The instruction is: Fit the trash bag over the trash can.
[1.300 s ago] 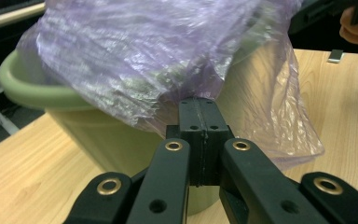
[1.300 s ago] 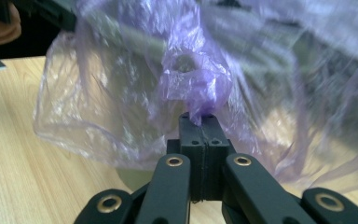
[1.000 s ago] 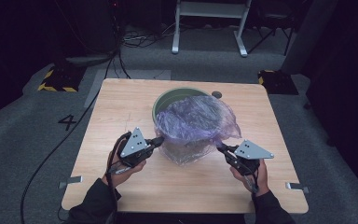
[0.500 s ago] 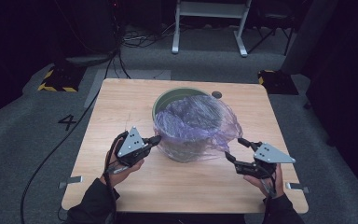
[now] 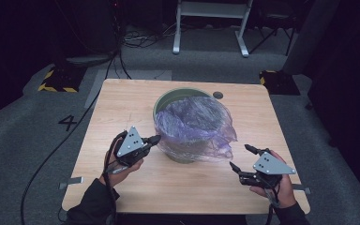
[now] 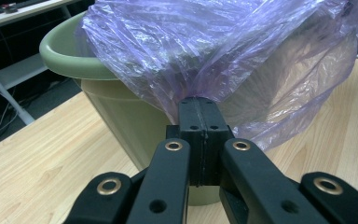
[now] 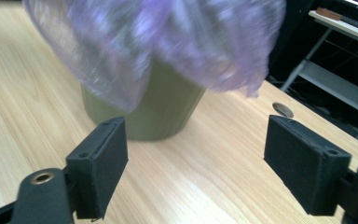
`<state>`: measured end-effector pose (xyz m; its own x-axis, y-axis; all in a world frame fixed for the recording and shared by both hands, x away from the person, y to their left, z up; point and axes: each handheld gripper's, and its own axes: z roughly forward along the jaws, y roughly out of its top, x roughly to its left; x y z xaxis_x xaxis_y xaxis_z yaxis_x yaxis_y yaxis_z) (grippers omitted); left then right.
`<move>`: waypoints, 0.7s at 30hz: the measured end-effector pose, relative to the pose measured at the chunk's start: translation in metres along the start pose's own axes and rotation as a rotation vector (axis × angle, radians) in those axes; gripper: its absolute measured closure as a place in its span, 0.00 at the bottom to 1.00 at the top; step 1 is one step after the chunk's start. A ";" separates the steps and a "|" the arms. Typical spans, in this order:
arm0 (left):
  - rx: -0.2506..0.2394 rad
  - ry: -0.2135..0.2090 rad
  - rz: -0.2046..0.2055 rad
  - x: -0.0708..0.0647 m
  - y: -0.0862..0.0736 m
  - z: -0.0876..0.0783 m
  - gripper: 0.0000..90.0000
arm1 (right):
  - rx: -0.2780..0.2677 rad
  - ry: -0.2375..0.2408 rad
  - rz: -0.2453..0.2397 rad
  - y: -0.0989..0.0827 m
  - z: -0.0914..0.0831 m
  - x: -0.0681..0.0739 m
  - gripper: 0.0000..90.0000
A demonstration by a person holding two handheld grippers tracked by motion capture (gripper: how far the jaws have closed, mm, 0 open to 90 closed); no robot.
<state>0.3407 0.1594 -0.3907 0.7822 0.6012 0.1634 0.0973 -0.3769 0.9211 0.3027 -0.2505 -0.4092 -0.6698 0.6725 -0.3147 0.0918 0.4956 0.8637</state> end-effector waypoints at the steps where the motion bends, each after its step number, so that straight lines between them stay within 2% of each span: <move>1: 0.004 0.003 0.005 0.000 0.000 -0.001 1.00 | -0.012 0.009 0.006 0.001 0.000 0.000 0.27; 2: 0.004 0.003 0.005 0.000 0.000 -0.001 1.00 | -0.012 0.009 0.006 0.001 0.000 0.000 0.27; 3: 0.007 0.009 0.002 0.002 -0.001 -0.002 1.00 | -0.053 0.044 0.055 0.002 -0.003 -0.004 0.28; 4: 0.007 0.009 0.002 0.002 -0.001 -0.002 1.00 | -0.073 0.054 0.079 0.002 -0.005 -0.008 0.28; 7: 0.016 0.018 -0.012 0.008 -0.003 -0.004 1.00 | -0.125 0.052 0.123 0.006 -0.014 -0.018 0.28; 10: 0.028 0.027 -0.014 0.012 -0.004 -0.003 1.00 | -0.144 0.042 0.098 0.015 -0.016 -0.024 0.30; 12: 0.033 0.034 -0.016 0.014 -0.004 -0.003 1.00 | -0.125 0.004 0.059 0.019 -0.009 -0.028 0.33; 14: 0.035 0.039 -0.020 0.017 -0.004 -0.003 1.00 | -0.111 -0.005 0.051 0.022 0.003 -0.035 0.34; 16: 0.033 0.039 -0.033 0.020 -0.005 -0.002 1.00 | -0.088 0.012 0.033 0.024 0.014 -0.038 0.36; 18: 0.033 0.039 -0.040 0.022 -0.006 -0.001 1.00 | -0.086 0.034 0.004 0.027 0.022 -0.035 0.39; 21: 0.031 0.038 -0.043 0.023 -0.006 -0.001 1.00 | -0.131 0.104 -0.003 0.031 0.024 -0.029 0.38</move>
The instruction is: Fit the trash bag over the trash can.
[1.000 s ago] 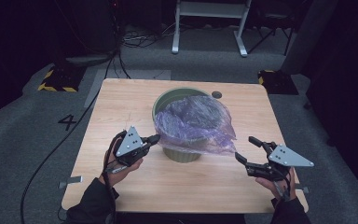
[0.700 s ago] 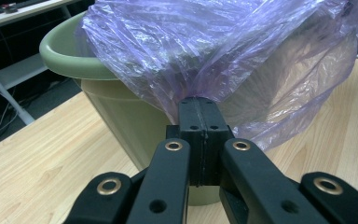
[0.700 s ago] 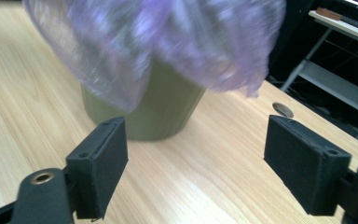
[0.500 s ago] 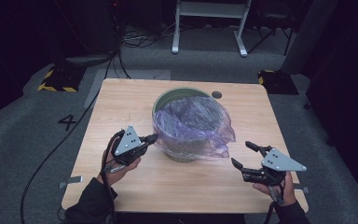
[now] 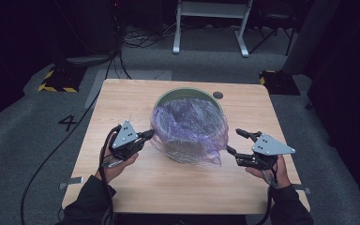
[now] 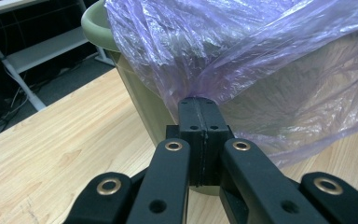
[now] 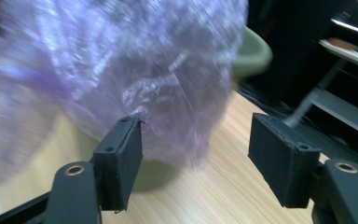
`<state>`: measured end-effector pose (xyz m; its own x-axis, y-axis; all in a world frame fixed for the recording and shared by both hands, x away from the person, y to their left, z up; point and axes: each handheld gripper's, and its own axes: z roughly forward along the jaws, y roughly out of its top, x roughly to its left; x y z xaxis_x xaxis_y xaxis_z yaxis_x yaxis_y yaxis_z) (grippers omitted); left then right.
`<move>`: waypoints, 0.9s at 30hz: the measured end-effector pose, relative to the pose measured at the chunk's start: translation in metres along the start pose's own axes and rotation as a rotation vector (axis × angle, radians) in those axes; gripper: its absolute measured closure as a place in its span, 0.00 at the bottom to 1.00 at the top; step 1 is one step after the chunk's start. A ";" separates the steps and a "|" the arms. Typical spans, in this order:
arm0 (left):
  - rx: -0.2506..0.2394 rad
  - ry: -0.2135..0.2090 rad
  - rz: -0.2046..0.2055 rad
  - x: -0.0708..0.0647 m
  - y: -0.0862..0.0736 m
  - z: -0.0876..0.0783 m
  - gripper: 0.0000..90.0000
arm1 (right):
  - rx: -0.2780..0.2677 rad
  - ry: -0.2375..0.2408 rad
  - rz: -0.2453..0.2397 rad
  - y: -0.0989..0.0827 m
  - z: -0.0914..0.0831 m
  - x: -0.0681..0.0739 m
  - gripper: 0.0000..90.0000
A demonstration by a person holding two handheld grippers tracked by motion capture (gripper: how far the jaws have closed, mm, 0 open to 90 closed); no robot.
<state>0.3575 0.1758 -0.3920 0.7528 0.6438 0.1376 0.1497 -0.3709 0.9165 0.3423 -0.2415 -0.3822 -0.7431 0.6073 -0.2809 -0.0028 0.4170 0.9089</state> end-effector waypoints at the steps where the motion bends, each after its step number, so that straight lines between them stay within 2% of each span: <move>1: 0.000 0.000 0.001 0.000 0.000 0.000 1.00 | -0.022 0.027 -0.006 0.001 -0.001 0.003 0.37; 2: 0.000 0.000 0.001 0.000 0.000 0.000 1.00 | -0.022 0.027 -0.006 0.001 -0.001 0.003 0.37; 5: 0.005 0.002 0.006 -0.001 0.001 0.000 1.00 | -0.054 0.065 -0.033 0.006 -0.004 0.011 0.34; 8: 0.001 0.006 0.003 -0.001 0.001 -0.002 1.00 | -0.048 0.019 -0.063 0.015 -0.005 0.014 0.40; 10: 0.000 0.009 0.002 0.001 0.001 -0.002 1.00 | -0.058 -0.013 -0.080 0.020 -0.006 0.014 0.47; 14: 0.001 0.013 -0.001 0.003 0.002 -0.002 1.00 | -0.093 -0.021 -0.085 0.027 -0.009 0.009 0.78; 15: 0.000 0.013 -0.003 0.004 0.002 -0.002 1.00 | -0.097 -0.031 -0.074 0.029 -0.010 0.006 0.87; 18: -0.004 0.023 -0.003 0.007 0.003 -0.003 1.00 | -0.112 -0.039 -0.027 0.031 -0.008 -0.005 1.00; 23: -0.019 0.049 -0.014 0.014 0.005 -0.006 0.99 | -0.108 -0.070 0.081 0.032 0.002 -0.029 1.00; 25: -0.025 0.040 -0.031 0.016 0.004 -0.007 0.99 | -0.081 -0.089 0.117 0.029 0.008 -0.037 1.00; 27: -0.028 0.033 -0.034 0.016 0.003 -0.007 0.99 | -0.086 -0.074 0.167 0.024 0.011 -0.041 0.99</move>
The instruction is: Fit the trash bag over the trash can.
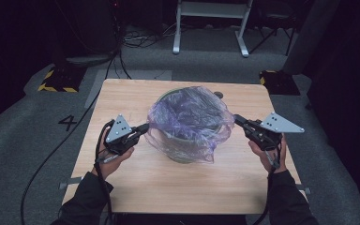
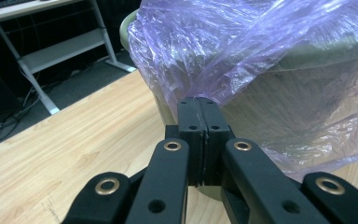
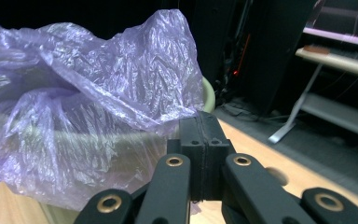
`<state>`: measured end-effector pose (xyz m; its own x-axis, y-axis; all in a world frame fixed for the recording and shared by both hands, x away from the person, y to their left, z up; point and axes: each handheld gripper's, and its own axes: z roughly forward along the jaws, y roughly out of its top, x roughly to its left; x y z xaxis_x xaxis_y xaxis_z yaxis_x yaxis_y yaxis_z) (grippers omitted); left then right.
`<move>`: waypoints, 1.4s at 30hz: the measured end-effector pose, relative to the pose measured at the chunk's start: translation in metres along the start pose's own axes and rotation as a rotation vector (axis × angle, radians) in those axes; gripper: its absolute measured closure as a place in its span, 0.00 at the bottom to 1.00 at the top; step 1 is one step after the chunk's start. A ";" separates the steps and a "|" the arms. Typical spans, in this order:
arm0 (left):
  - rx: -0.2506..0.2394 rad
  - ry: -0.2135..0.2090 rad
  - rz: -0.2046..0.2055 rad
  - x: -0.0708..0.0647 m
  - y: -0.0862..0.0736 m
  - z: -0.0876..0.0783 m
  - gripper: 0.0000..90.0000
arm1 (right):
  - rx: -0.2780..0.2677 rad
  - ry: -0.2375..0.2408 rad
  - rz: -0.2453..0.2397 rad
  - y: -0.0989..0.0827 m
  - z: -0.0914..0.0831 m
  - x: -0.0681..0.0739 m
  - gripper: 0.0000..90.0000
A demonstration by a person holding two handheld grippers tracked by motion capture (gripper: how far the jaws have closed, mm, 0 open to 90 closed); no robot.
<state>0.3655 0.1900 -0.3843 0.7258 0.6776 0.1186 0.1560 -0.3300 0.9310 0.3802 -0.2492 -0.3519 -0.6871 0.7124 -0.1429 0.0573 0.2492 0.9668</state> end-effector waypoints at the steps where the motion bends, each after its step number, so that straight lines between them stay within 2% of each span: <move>1: -0.002 -0.004 0.002 -0.001 0.000 -0.001 0.99 | -0.014 0.019 0.008 -0.002 -0.001 0.000 0.92; 2: 0.003 -0.003 0.012 -0.002 0.000 -0.001 1.00 | -0.021 0.028 -0.001 -0.002 -0.003 0.002 0.93; 4: 0.017 0.001 0.030 -0.002 0.001 -0.001 1.00 | -0.004 -0.013 -0.053 -0.002 -0.006 0.011 0.98; 5: 0.022 0.004 0.033 -0.002 0.001 -0.002 1.00 | 0.003 -0.019 -0.061 -0.002 -0.007 0.012 1.00; 8: 0.019 0.007 0.018 0.001 0.000 -0.004 1.00 | 0.018 -0.052 -0.040 -0.004 -0.007 0.006 1.00; 11: 0.021 0.008 0.011 0.004 -0.003 -0.007 1.00 | 0.010 -0.076 0.017 -0.007 -0.011 -0.006 1.00; 18: 0.038 0.021 0.011 0.007 -0.008 -0.013 1.00 | 0.024 -0.108 0.006 -0.015 -0.020 -0.009 1.00; 25: 0.056 0.042 0.010 0.010 -0.012 -0.017 0.99 | 0.022 -0.144 0.033 -0.018 -0.025 -0.015 1.00; 28: 0.054 0.055 0.042 0.002 -0.006 -0.021 0.84 | 0.017 -0.141 0.016 -0.015 -0.024 -0.012 1.00; 30: 0.035 0.040 0.055 -0.004 -0.001 -0.024 0.67 | 0.014 -0.133 0.005 -0.013 -0.023 -0.008 1.00; 32: 0.028 0.007 0.053 -0.008 0.003 -0.025 0.49 | 0.011 -0.126 -0.002 -0.011 -0.023 -0.006 1.00; 35: -0.006 -0.053 0.055 -0.014 0.010 -0.029 0.34 | 0.000 -0.114 -0.005 -0.007 -0.022 -0.003 1.00; 38: -0.033 -0.075 0.069 -0.019 0.019 -0.031 0.29 | 0.000 -0.107 -0.016 -0.003 -0.020 -0.001 1.00; 40: -0.042 -0.093 0.058 -0.020 0.026 -0.031 0.27 | -0.001 -0.101 -0.018 -0.001 -0.018 0.000 1.00; 42: -0.059 -0.090 0.047 -0.019 0.032 -0.029 0.27 | -0.003 -0.096 -0.026 0.002 -0.015 0.001 1.00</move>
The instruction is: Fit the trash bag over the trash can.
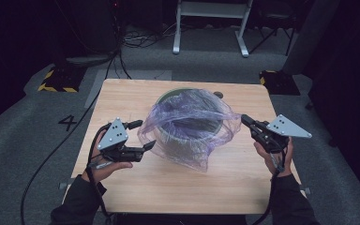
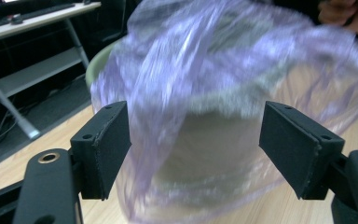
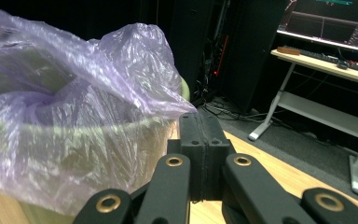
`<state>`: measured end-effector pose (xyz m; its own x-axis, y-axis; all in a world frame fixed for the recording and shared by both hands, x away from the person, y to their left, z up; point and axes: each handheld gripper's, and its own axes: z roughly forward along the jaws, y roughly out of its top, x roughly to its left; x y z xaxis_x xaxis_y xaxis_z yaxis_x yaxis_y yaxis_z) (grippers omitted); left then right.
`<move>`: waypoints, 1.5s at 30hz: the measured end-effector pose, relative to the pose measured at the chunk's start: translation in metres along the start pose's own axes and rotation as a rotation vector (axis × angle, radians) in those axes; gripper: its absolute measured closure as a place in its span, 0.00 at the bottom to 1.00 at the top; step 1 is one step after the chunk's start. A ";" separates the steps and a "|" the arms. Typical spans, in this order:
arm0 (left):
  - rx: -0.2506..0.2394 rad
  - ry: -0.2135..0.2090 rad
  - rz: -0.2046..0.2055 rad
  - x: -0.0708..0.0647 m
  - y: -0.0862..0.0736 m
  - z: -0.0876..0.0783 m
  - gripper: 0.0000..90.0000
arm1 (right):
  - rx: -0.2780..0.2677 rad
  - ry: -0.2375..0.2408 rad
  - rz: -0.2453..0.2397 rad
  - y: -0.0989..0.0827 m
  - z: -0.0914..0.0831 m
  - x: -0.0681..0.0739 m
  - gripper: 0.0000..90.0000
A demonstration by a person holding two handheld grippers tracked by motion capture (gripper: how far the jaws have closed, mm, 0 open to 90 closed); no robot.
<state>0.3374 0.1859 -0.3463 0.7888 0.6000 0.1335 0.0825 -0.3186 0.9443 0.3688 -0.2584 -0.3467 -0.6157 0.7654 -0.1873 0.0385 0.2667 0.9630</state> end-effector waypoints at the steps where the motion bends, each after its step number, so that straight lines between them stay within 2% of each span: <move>1: 0.004 0.003 -0.007 0.002 0.003 0.001 0.27 | -0.002 0.007 -0.006 0.002 0.002 0.001 1.00; 2: 0.011 0.019 -0.006 0.003 0.006 0.003 0.28 | -0.002 0.011 -0.010 0.003 0.003 0.001 1.00; 3: 0.021 0.050 -0.001 0.005 0.009 0.006 0.31 | 0.000 0.016 -0.014 0.004 0.005 0.002 0.99; 5: 0.036 0.083 0.008 0.008 0.011 0.011 0.40 | 0.004 0.025 -0.018 0.007 0.009 0.003 0.99; 6: 0.059 0.086 0.003 0.013 0.013 0.015 0.44 | 0.006 0.025 -0.020 0.008 0.011 0.003 0.99; 7: 0.065 0.082 0.005 0.016 0.013 0.017 0.53 | 0.009 0.027 -0.019 0.010 0.014 0.002 0.99; 9: 0.062 0.068 0.020 0.023 0.015 0.021 0.64 | 0.013 0.027 -0.014 0.013 0.019 0.001 0.99; 13: 0.047 0.067 0.049 0.031 0.018 0.026 0.86 | 0.025 0.032 -0.006 0.018 0.030 -0.003 0.99; 16: 0.060 0.081 0.078 0.033 0.020 0.032 0.96 | 0.050 0.030 -0.015 0.022 0.039 -0.004 1.00; 17: 0.058 0.079 0.073 0.035 0.020 0.034 0.98 | 0.059 0.027 -0.020 0.023 0.041 -0.004 1.00; 20: 0.062 0.101 0.062 0.041 0.020 0.039 1.00 | 0.092 0.015 -0.014 0.025 0.049 -0.008 1.00; 22: 0.063 0.104 0.031 0.049 0.020 0.045 1.00 | 0.112 0.005 -0.002 0.024 0.055 -0.011 1.00; 26: 0.076 0.123 0.006 0.062 0.018 0.055 1.00 | 0.141 -0.007 0.019 0.020 0.065 -0.017 1.00; 30: 0.092 0.139 0.008 0.067 0.015 0.064 1.00 | 0.165 -0.017 0.039 0.014 0.073 -0.021 1.00; 34: 0.083 0.157 0.005 0.072 0.011 0.072 1.00 | 0.187 -0.020 0.051 0.009 0.082 -0.024 1.00; 45: 0.088 0.177 -0.032 0.086 -0.004 0.088 1.00 | 0.216 -0.039 0.037 0.001 0.104 -0.025 1.00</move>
<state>0.4582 0.1738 -0.3649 0.6659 0.7282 0.1621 0.1649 -0.3556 0.9200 0.4659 -0.2163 -0.3610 -0.5802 0.7978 -0.1639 0.2304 0.3538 0.9065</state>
